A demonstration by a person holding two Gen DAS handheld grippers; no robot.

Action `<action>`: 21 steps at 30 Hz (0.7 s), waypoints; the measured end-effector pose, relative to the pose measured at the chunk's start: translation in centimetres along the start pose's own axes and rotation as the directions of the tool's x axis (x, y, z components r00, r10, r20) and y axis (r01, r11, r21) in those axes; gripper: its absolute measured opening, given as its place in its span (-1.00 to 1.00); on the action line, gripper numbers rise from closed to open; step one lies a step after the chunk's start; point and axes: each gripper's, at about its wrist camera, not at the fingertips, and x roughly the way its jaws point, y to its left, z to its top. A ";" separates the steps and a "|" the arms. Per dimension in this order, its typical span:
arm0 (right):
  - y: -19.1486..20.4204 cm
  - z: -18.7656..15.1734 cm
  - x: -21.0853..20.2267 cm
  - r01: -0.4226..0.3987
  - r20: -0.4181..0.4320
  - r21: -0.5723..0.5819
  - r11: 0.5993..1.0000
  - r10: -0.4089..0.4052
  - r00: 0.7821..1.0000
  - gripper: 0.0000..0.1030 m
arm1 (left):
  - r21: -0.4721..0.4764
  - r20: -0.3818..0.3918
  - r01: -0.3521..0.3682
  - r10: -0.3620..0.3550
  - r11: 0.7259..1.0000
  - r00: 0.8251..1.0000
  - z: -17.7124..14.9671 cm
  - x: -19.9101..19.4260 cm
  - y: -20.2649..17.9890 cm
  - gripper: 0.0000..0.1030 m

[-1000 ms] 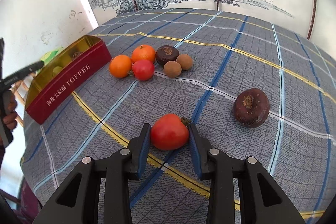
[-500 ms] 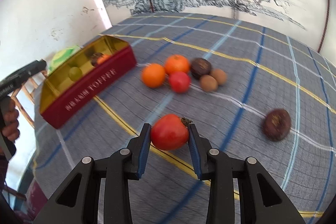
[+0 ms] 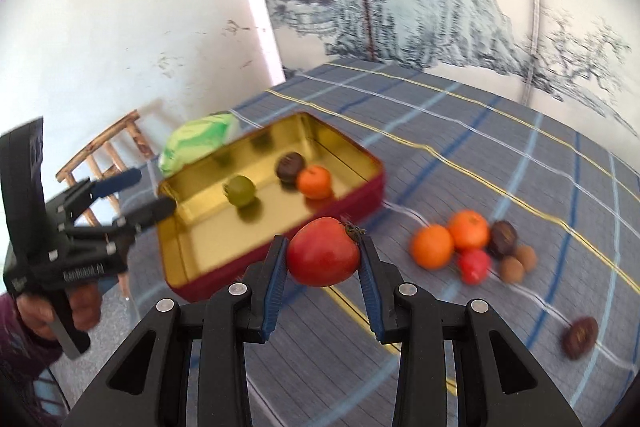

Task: Organize fruits
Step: 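Carry the red fruit over the tin and release it with the right tool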

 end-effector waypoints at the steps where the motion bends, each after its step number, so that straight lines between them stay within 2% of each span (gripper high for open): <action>1: 0.4 0.4 0.3 -0.010 0.000 -0.003 1.000 0.010 1.000 -0.29 | -0.001 0.000 0.000 0.000 1.000 1.000 0.0 -0.1 0.2 0.66; 3: 1.4 1.3 1.1 -0.026 -0.001 -0.019 0.999 0.026 1.000 -0.29 | 0.009 0.002 -0.032 0.032 0.999 0.999 -0.2 -0.4 0.4 0.66; 9: 3.4 3.0 3.6 -0.058 -0.019 -0.045 0.997 0.057 0.998 -0.29 | 0.060 -0.009 -0.054 0.055 0.997 0.998 -1.0 -0.8 0.7 0.66; 15: 4.2 3.9 6.3 -0.074 -0.051 -0.048 0.996 0.071 0.996 -0.29 | 0.020 -0.036 -0.050 0.051 0.999 0.998 -2.0 -0.7 1.9 0.60; 21: 4.8 4.2 9.3 -0.072 -0.101 -0.066 0.995 0.065 0.993 -0.29 | 0.022 -0.027 -0.053 0.053 0.998 0.998 -2.5 -1.1 2.0 0.59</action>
